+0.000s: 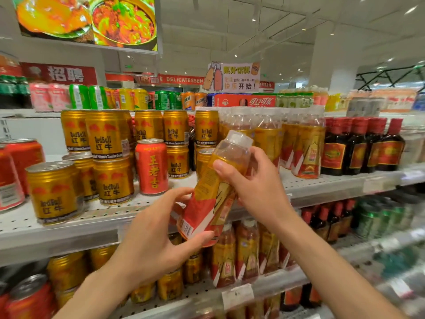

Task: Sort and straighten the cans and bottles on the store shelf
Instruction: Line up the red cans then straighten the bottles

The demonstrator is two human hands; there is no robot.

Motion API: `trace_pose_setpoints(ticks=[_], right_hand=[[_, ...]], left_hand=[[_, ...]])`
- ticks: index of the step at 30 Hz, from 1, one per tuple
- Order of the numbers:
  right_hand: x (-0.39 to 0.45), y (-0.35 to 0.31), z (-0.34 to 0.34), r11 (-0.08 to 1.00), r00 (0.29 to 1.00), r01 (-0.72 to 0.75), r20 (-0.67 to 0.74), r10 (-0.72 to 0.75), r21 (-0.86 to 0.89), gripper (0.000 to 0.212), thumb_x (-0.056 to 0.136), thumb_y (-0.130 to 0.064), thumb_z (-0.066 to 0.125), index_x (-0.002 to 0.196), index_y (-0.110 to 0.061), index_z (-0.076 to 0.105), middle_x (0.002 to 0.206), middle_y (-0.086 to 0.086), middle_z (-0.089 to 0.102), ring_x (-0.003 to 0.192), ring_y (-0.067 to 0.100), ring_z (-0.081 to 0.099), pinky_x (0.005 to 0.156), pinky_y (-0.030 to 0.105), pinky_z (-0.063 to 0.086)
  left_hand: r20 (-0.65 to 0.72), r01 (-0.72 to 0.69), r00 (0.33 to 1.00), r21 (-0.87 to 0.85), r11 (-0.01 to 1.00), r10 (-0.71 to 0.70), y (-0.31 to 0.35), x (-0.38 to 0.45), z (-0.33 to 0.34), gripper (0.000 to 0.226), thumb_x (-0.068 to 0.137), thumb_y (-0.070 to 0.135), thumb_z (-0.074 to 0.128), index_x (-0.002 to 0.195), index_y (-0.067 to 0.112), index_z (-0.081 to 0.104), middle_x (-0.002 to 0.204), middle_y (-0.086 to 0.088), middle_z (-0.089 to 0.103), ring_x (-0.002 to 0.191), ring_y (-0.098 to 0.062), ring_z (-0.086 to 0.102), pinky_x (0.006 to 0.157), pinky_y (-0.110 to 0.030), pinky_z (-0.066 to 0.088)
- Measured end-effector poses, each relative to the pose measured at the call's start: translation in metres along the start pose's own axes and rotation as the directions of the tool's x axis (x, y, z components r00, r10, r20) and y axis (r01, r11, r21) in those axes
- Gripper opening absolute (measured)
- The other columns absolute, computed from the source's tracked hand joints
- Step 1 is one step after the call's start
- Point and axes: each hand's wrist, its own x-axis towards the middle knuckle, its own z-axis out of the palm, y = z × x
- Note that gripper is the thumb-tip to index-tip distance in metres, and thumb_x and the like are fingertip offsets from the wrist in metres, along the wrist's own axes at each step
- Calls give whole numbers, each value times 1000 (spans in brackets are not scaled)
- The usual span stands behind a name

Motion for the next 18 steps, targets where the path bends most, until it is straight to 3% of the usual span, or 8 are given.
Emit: trace_pose_setpoints(ticks=[5,10,13,16,18], right_hand=[[9,3,-21,1000,1000,15,16,-14,-10,60,76,-58,78,125,-31,57,113,-11,72,103,5,70,87,39,61],[21,-6,-38,990,998,29,-56,-37,-135,76,67,-73,73,128,-32,55,109,-13,72,89,5,71,63,24,53],[27,-8,-53,974,995,30,-86,-51,-225,85,66,-80,70,134,-33,51,117,-10,70,97,11,70,65,30,53],[31,-4,-69,970,993,27,-105,-53,-240,72,70,-74,70,128,-34,54,110,-9,71,80,6,66,60,21,49],[33,1,-79,970,992,21,-118,-51,-241,75,67,-77,69,128,-35,54,111,-8,71,77,6,64,63,26,50]], left_hand=[[7,3,1000,-29,1000,-3,8,16,15,81,71,79,66,138,40,44,121,27,58,107,3,60,78,-18,56],[-16,-53,999,-78,996,52,15,37,25,83,71,80,64,139,38,45,121,27,57,108,7,58,77,-15,55],[-27,-79,997,-139,987,76,20,50,38,80,72,74,68,138,35,46,118,29,57,108,7,58,75,-11,53],[-27,-102,995,-151,983,99,25,61,53,84,71,79,64,140,34,45,117,30,55,111,9,57,78,-11,53],[-23,-116,993,-154,981,114,28,66,62,84,71,81,62,140,36,44,117,32,55,113,10,56,83,-13,53]])
